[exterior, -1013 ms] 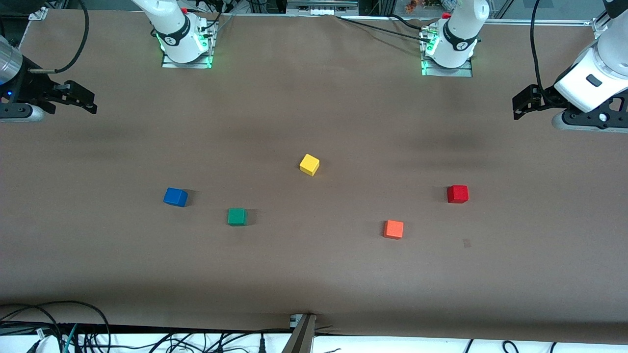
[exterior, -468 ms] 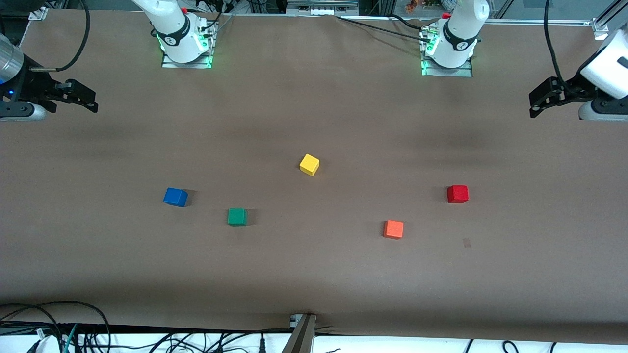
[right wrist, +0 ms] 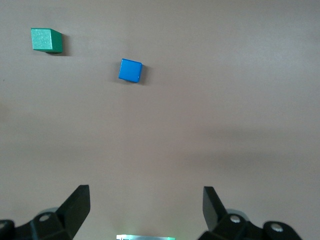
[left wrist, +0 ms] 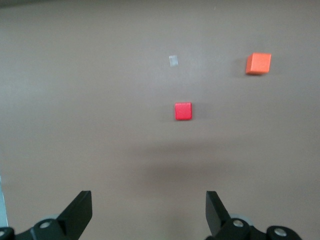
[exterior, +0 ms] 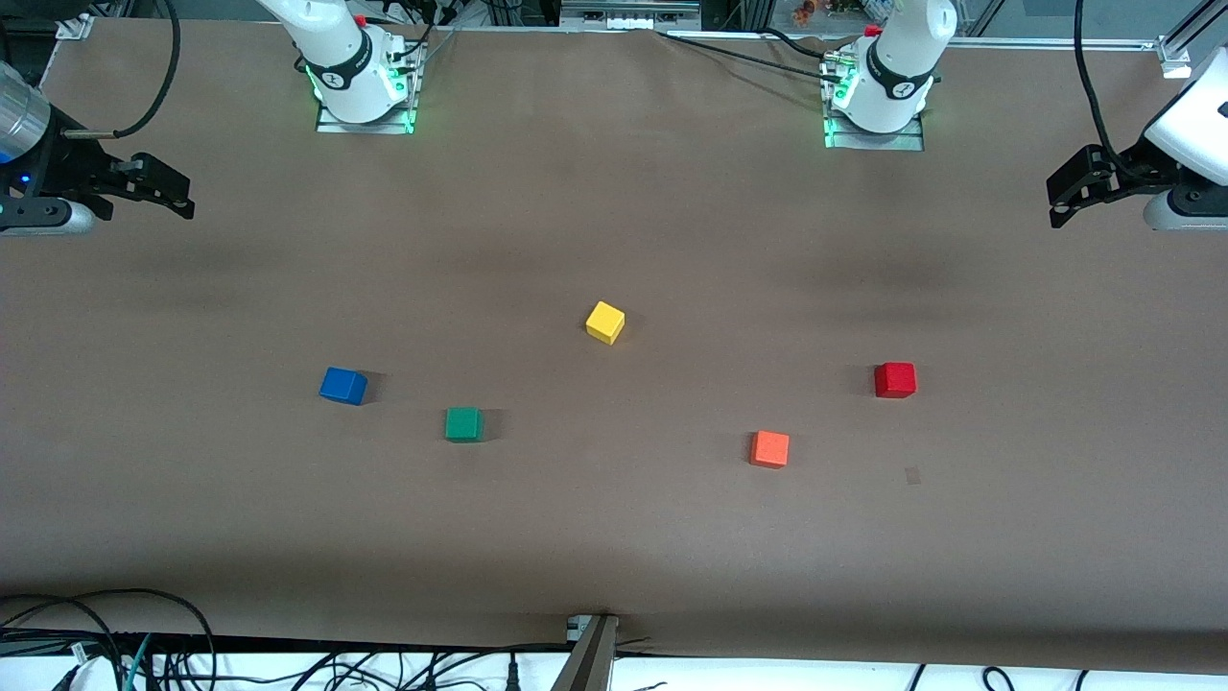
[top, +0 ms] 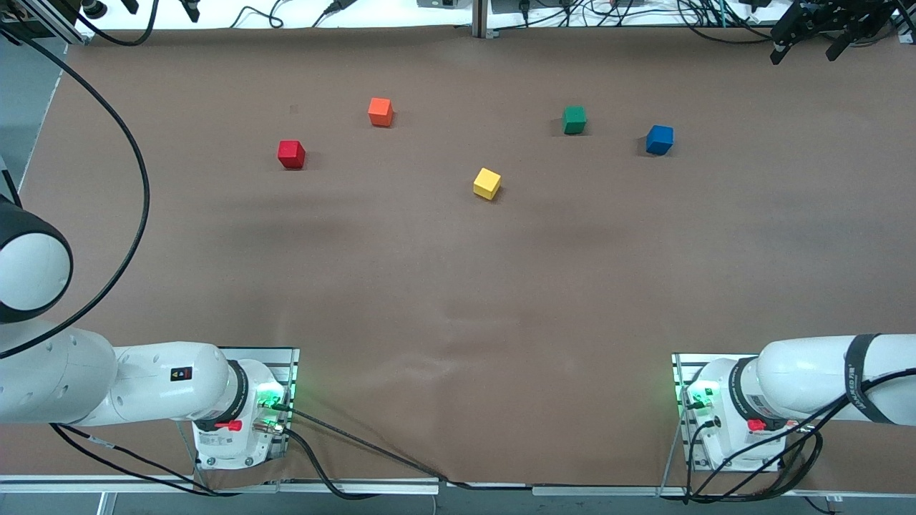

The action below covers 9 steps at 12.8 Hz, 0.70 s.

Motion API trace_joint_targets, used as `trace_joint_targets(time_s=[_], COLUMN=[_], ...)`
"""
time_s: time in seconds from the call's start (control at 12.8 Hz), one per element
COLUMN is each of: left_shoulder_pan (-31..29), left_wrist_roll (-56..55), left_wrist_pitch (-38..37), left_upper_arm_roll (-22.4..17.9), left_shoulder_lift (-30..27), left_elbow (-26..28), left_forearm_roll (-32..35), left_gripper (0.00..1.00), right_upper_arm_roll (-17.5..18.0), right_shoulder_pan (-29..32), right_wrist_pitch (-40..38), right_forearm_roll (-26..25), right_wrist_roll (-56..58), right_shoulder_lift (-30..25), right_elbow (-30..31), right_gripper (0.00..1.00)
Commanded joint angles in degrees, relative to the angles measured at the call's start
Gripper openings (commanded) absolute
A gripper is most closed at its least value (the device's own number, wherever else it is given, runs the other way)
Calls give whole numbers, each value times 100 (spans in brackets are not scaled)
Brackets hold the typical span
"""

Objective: Pass red block to right arm, stack on blue
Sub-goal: 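Move the left gripper down over the red cube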

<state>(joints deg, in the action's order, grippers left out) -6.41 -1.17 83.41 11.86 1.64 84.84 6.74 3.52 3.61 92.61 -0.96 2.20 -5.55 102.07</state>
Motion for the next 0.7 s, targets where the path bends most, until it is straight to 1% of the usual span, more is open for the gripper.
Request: trace_joint_targets(time_s=[0.0,0.16,0.39,0.47,0.62], left_shoulder_pan=[-10,43,78,131,149], left_wrist_roll=[231,118,-330,-488,-647], left_wrist_pitch=[-325,-334,-212,-37,594], left_upper_arm_roll=[9,9,18,53,53], left_shoulder_lift=[469,556,1039,1223,1444], left_elbow=[-283,-205,-204,-161,233], left_forearm_roll=[100,82,-59,-67,-67], left_gripper=[100,100,100,100,100], right_upper_arm_roll=[35,35,35,26,26], right_shoulder_pan=[17,17,17,17,17], right_wrist_pitch=[-86,-86,-86,-94,-103], right_forearm_roll=[17,17,17,17,17], right_wrist_roll=[-53,-44,-44,-44,-35], right_shoulder_lift=[-96,-96,-96,-96,-96], right_elbow=[6,6,6,6,6], right_gripper=[100,100,100,100,100])
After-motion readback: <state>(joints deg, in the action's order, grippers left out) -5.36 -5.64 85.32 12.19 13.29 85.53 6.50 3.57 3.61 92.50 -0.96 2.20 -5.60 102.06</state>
